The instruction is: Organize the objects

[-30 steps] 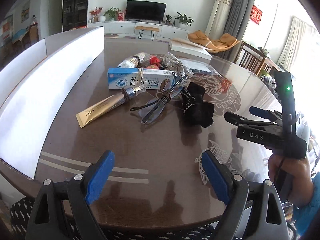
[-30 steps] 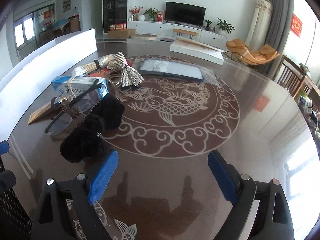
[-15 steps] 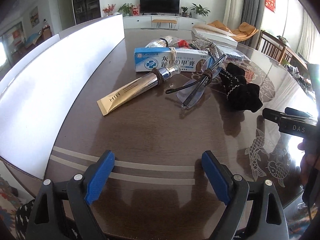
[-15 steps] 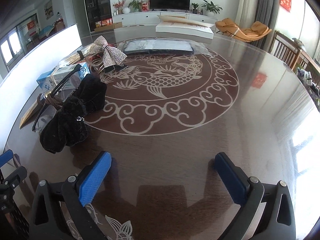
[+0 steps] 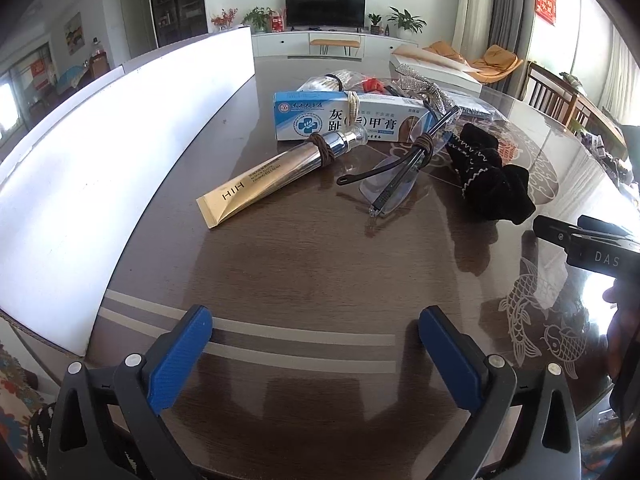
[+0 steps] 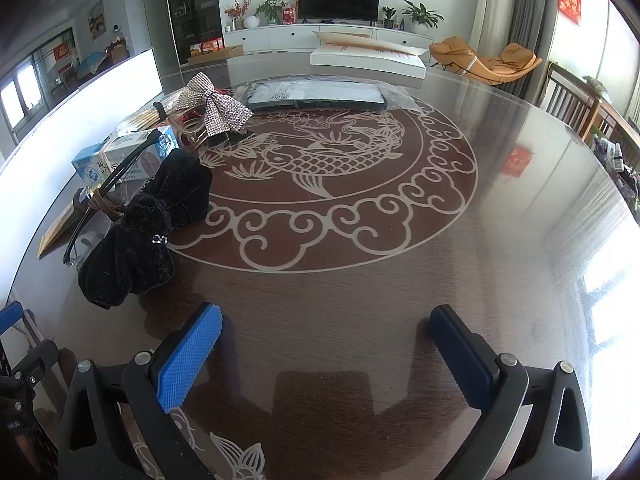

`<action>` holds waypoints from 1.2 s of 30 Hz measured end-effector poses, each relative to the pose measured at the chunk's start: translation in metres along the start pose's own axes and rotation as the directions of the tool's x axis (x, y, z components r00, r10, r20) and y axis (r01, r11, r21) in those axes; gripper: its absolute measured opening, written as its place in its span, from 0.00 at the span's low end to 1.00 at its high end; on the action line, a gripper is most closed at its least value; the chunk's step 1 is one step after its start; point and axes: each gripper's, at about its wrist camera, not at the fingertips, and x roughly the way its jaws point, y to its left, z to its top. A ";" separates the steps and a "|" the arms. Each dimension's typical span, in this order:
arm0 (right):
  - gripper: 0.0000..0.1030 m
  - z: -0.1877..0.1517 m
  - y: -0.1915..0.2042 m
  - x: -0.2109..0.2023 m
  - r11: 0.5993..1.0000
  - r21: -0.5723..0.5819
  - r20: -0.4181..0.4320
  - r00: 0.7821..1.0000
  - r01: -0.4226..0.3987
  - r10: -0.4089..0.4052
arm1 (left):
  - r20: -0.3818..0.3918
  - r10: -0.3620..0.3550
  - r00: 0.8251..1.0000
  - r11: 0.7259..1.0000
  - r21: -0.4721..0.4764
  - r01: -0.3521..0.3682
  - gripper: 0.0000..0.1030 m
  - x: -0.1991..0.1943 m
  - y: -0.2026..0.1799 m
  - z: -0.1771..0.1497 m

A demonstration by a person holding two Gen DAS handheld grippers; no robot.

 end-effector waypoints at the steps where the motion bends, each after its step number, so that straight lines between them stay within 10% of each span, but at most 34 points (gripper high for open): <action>1: 1.00 0.000 0.000 0.000 1.000 0.000 0.000 1.000 0.000 0.000 | 0.001 0.000 1.000 1.000 0.000 0.000 1.00 0.000 0.000 0.000; 36: 1.00 0.001 0.000 0.003 1.000 0.000 0.000 1.000 0.000 0.000 | 0.026 -0.015 1.000 1.000 0.022 0.015 1.00 0.004 -0.003 0.003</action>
